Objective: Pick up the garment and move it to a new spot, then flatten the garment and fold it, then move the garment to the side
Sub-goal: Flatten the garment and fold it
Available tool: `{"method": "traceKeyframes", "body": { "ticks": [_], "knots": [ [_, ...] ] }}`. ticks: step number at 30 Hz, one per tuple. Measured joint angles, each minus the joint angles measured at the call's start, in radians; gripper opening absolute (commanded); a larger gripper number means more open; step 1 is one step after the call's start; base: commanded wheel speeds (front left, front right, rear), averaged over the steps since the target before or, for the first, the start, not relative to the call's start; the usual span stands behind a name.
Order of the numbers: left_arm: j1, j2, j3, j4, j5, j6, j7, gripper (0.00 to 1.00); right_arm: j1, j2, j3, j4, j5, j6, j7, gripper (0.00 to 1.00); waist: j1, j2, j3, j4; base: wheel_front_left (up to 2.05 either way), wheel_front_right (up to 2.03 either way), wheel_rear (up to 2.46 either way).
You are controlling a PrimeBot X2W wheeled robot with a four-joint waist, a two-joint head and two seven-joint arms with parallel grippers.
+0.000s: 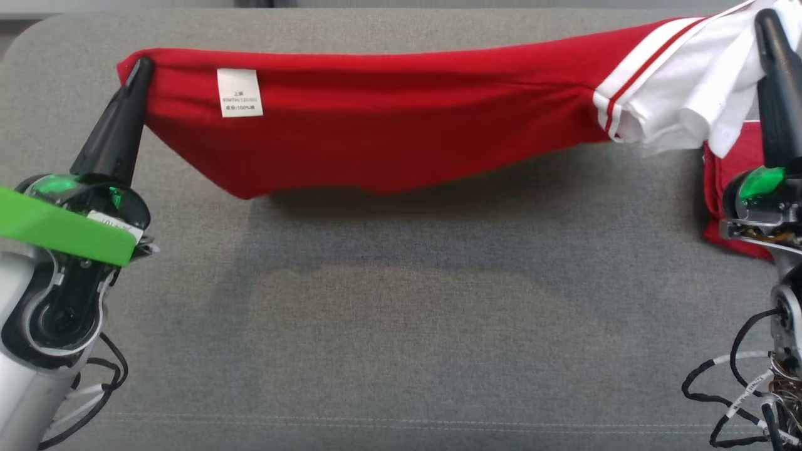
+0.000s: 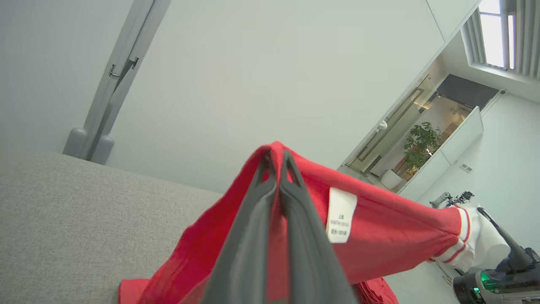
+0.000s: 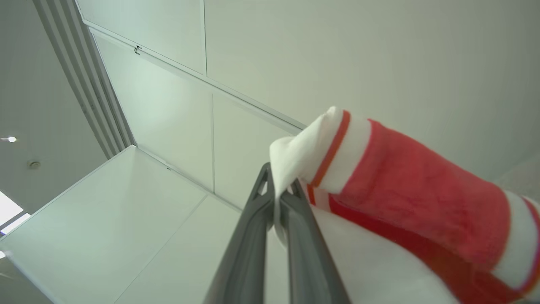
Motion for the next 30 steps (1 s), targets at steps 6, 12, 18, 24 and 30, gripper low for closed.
{"method": "traceKeyframes", "body": {
  "ticks": [6, 12, 18, 24, 30],
  "knots": [
    [0.088, 0.064, 0.132, -0.188, -0.037, 0.000, -0.003, 0.00, 0.014, 0.018, -0.037, -0.147, 0.058, 0.000, 0.000, 0.00, 0.0000, 0.0000, -0.065, -0.007, 0.00, 0.00, 0.00],
    [0.160, 0.097, 0.261, -0.442, -0.110, 0.035, -0.006, 0.00, 0.051, 0.029, -0.041, -0.400, 0.105, 0.000, 0.009, 0.00, 0.0000, 0.0000, -0.110, -0.032, 0.00, 0.00, 0.00],
    [0.233, 0.151, 0.287, -0.582, -0.174, 0.122, -0.007, 0.00, 0.162, 0.053, 0.003, -0.427, 0.163, 0.000, 0.028, 0.00, 0.0000, 0.0000, -0.092, -0.057, 0.00, 0.00, 0.00],
    [0.239, 0.171, 0.280, -0.534, -0.264, 0.171, 0.043, 0.00, 0.238, 0.032, 0.063, -0.188, 0.166, -0.007, 0.061, 0.00, 0.0000, 0.0000, -0.039, -0.061, 0.00, 0.00, 0.00],
    [0.135, 0.163, 0.216, -0.346, -0.363, 0.208, 0.149, 0.00, 0.064, -0.016, 0.079, 0.136, 0.045, -0.007, 0.077, 0.00, 0.0000, 0.0000, 0.039, -0.052, 0.00, 0.00, 0.00]
  ]
}}
